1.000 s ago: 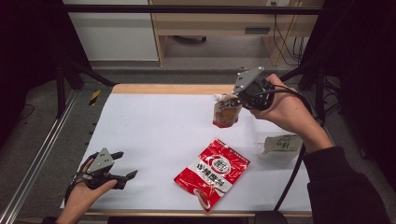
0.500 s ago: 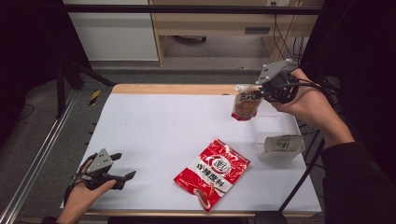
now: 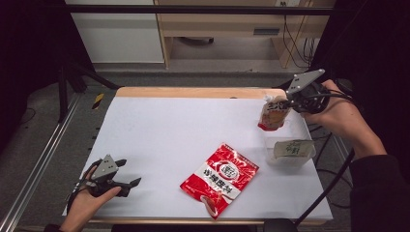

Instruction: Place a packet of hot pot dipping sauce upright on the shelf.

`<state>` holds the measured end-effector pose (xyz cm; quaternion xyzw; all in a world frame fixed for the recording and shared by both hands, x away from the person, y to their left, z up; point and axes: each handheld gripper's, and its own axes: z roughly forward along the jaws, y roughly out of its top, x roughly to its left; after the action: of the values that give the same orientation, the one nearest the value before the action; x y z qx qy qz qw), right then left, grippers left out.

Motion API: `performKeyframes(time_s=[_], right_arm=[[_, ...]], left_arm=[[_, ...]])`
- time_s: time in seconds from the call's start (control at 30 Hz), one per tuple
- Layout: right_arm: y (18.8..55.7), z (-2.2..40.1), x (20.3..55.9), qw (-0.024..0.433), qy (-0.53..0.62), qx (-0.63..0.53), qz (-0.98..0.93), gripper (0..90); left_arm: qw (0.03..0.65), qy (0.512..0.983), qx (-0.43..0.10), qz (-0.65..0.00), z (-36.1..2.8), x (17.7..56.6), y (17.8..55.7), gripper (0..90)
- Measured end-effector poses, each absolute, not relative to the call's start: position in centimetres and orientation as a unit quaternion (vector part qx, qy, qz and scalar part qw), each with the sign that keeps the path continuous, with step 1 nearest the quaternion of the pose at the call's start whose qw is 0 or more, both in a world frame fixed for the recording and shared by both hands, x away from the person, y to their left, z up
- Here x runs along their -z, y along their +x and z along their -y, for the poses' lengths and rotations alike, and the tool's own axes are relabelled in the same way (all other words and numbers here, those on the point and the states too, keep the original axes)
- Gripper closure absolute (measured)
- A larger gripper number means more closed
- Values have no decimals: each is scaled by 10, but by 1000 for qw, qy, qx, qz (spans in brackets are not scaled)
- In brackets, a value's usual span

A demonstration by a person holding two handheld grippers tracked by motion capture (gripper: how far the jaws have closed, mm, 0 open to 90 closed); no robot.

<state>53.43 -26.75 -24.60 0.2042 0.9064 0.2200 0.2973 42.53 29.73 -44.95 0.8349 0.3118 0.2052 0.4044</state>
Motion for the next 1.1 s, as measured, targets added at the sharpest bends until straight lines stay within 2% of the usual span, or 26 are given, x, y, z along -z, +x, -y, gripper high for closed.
performKeyframes(time_s=[0.4, 1.1], right_arm=[[524, 286, 262, 278, 217, -205, -913, 885], [526, 289, 291, 231, 247, -171, -925, 884]], left_arm=[[399, 840, -205, -306, -294, 451, 425, 129], [394, 846, -203, -297, -291, 451, 424, 130]])
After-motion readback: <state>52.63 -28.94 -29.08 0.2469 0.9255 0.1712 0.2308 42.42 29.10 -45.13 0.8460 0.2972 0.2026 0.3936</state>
